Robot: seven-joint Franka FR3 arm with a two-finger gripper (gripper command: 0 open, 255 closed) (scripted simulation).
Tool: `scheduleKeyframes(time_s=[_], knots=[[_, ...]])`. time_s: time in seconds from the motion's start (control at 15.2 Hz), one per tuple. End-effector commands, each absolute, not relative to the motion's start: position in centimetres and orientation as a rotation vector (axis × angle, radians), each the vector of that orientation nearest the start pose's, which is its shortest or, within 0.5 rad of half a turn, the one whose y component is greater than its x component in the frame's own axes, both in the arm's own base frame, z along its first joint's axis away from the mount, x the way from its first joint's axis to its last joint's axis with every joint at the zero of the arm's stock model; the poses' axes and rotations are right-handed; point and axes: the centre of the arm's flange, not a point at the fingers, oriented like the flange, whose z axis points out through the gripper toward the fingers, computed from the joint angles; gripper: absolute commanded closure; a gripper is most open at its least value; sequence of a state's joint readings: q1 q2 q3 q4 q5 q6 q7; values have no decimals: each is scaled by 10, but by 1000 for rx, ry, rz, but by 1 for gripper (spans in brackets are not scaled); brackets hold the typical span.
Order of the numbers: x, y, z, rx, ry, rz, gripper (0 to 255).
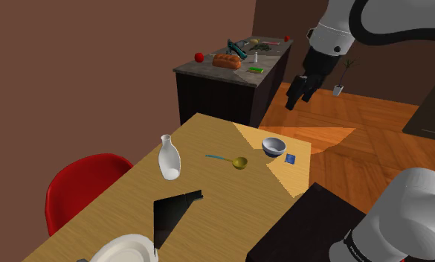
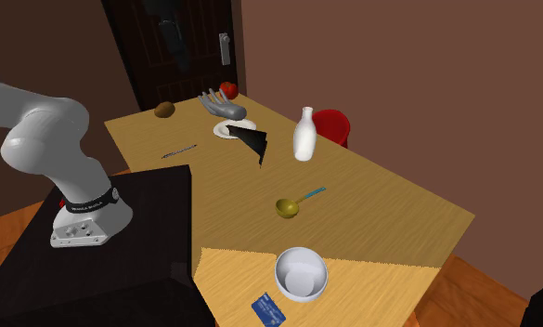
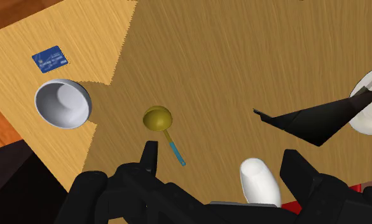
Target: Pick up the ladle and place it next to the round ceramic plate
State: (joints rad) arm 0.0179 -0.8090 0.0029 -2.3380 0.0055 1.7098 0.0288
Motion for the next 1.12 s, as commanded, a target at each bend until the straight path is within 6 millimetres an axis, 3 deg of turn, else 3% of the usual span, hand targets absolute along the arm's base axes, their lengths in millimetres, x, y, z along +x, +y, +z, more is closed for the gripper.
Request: scheduleKeyframes(time_s=[0.0,1.06], knots=[[314,7,620,-3121,14,-283,0],[459,-44,459,-3075,-230,-113,0]])
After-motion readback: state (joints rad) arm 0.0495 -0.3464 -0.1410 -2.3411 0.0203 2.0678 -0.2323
